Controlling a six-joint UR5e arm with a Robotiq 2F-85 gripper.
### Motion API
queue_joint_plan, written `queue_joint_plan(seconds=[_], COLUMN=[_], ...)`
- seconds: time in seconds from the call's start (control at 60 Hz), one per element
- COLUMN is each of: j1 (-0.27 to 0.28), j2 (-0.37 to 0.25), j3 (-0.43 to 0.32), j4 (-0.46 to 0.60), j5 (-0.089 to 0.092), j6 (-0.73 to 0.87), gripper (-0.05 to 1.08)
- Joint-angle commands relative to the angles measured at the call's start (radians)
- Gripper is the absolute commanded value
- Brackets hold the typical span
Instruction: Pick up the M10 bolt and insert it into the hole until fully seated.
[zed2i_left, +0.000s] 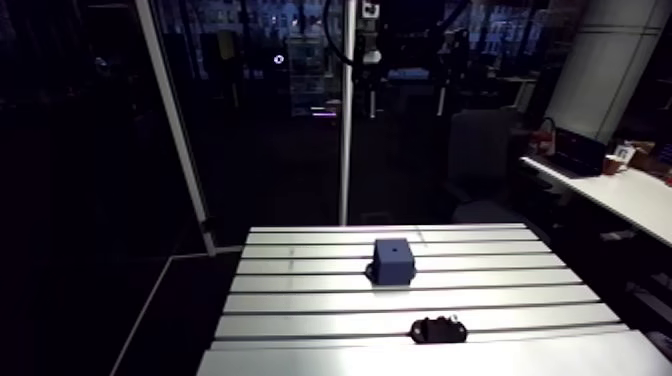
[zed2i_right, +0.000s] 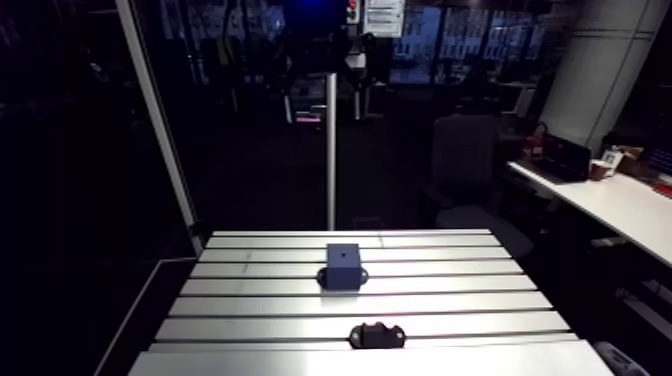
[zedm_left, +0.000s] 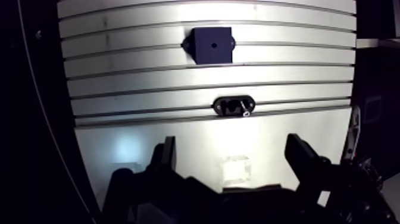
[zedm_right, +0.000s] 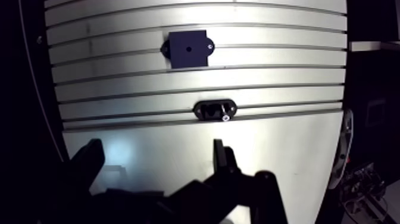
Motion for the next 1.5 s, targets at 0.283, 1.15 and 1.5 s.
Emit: queue_joint_plan(seconds=[0.283,1.15,1.5], j1=[0.023,-0.182,-0.247], j2=[0.017,0.026,0.038], j3=[0.028,0.21,0.301], j4=[-0.037,-0.213,-0.255], j5=[0.063,0.055,0.052], j6=[-0.035,-0.274,-0.337], gripper=[0.01,0.01,0.01])
